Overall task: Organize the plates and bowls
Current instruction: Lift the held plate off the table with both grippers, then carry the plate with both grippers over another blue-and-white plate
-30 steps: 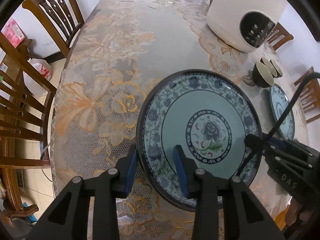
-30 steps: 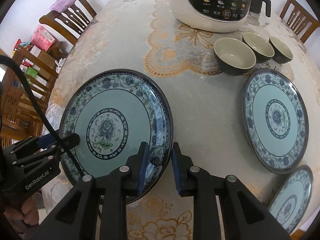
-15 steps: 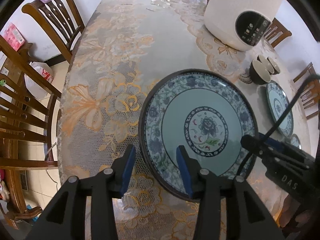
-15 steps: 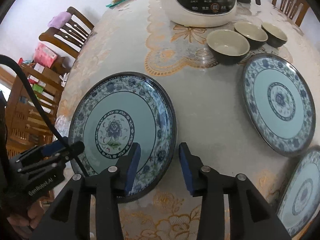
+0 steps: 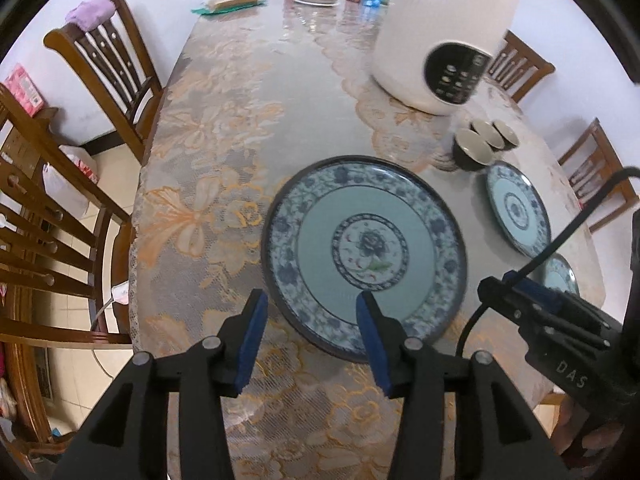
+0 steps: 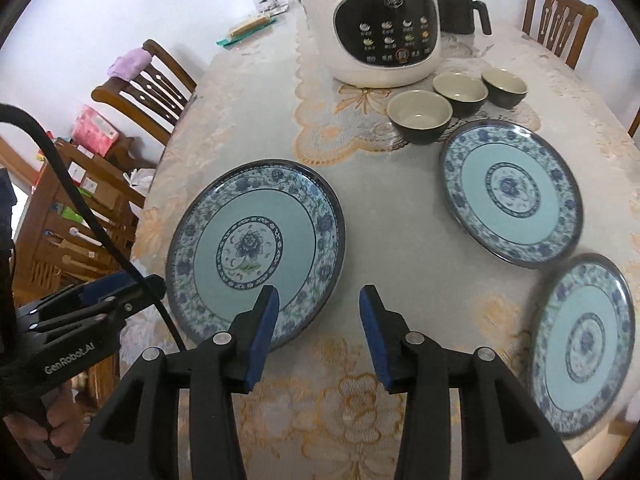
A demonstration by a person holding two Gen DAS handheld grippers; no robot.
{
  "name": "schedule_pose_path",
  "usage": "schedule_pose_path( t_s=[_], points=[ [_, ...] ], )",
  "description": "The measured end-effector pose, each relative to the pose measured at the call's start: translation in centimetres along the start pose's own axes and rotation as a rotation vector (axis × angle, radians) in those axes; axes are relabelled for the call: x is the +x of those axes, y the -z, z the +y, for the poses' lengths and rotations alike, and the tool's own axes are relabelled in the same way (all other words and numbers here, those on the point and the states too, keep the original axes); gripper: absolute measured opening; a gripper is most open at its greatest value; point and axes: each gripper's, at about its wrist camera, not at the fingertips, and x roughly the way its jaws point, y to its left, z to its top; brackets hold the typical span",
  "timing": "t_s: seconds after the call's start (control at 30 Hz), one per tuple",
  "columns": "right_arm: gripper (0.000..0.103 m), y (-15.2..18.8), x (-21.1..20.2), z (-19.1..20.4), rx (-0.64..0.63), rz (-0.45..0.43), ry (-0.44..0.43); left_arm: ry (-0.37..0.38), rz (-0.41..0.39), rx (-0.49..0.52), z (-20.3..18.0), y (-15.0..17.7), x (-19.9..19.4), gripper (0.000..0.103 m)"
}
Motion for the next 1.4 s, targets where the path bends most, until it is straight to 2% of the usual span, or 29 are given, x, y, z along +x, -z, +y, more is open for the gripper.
schedule_pose_path(
  t_s=[0.27,0.53,1.0,1.4],
  points=[
    [0.043,1.5,-3.4,-1.6,0.009,-0.025,-0.004,0.02,-0.013,0.037,-2.6,0.9,-1.2,0.048],
    [0.043,3.4,-6.2,-5.2,0.051,-0.032,-0.001,0.038,-0.017,0.05,-6.2,1.2,-1.6,0.048],
    [0.043,5.3,-9.6,-12.1,0.102,-0.033,0.014,0.047,0.043,0.137,-14.5,2.6,-0.5,0.048],
    [0.043,6.2,-10.8,-17.6,0.134,-0.021,0.027,0.067,0.099,0.195,-20.5,3.3,1.3,0.048]
  ],
)
